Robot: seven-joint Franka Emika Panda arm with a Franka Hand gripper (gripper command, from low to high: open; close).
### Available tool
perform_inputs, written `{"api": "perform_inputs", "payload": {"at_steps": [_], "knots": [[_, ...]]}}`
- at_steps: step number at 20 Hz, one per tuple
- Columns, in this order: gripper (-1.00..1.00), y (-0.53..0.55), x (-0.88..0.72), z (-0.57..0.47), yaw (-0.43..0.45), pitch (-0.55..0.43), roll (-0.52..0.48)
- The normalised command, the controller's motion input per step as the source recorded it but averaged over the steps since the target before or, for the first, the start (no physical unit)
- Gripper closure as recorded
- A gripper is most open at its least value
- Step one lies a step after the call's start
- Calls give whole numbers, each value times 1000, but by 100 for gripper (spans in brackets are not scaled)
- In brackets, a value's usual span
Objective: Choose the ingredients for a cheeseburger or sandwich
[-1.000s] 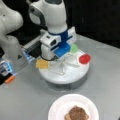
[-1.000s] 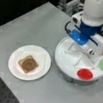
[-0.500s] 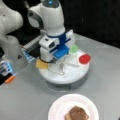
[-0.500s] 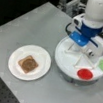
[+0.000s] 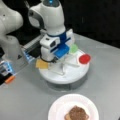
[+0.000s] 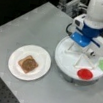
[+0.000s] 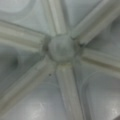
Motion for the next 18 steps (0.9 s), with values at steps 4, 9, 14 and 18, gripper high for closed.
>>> {"api": "perform_inputs", "payload": {"at_steps": [4,9,14,18], "knots": [[-100,18,-142,-42,255,-69,-20],[-100,21,-82,-112,165,-77,4],[-100,20,-57,-163,115,-110,4],[-100,38,-77,-154,102,-120,-9]]}}
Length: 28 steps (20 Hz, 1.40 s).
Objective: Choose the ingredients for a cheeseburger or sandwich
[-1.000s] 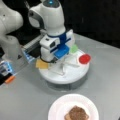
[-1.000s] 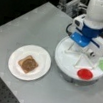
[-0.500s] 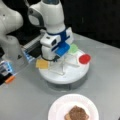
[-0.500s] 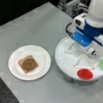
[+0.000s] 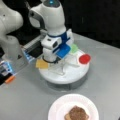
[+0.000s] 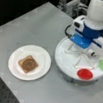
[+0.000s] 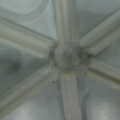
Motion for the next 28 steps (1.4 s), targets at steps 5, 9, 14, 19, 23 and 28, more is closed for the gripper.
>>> {"api": "perform_inputs", "payload": {"at_steps": [5,9,14,19,23,28], "knots": [[-100,38,-82,-129,111,-122,-32],[-100,-4,-81,-97,143,-111,-31],[-100,-55,-54,-140,183,-115,-14],[-100,-94,-42,-149,220,-100,-48],[-100,-77,-58,-100,244,-91,-94],[-100,-57,-78,-100,211,-92,-92]]}}
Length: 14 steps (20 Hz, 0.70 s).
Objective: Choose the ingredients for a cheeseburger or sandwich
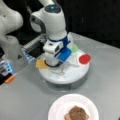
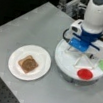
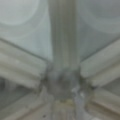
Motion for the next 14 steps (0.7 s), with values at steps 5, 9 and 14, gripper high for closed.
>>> {"api": "perform_inputs", "payload": {"at_steps": [5,9,14], "knots": [[-100,-36,-100,-130,238,-105,-98],[-100,-65,-111,-139,338,-102,-59],[-100,-100,-93,-104,388,-106,-27]]}}
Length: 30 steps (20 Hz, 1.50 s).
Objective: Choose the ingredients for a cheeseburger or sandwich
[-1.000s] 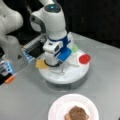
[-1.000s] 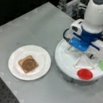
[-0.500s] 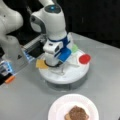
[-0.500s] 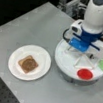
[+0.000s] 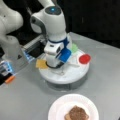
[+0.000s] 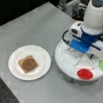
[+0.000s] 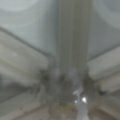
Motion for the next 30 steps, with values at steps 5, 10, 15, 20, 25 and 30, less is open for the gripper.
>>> {"api": "perform_inputs", "payload": {"at_steps": [5,10,15,20,25,30], "knots": [[-100,-130,-93,-59,351,-77,14],[-100,-160,-110,-57,310,-49,26],[-100,-168,-94,-67,337,-33,50],[-100,-127,-84,-67,282,-36,45],[-100,-107,-82,-68,203,-33,59],[-100,-120,-94,-77,177,-38,44]]}}
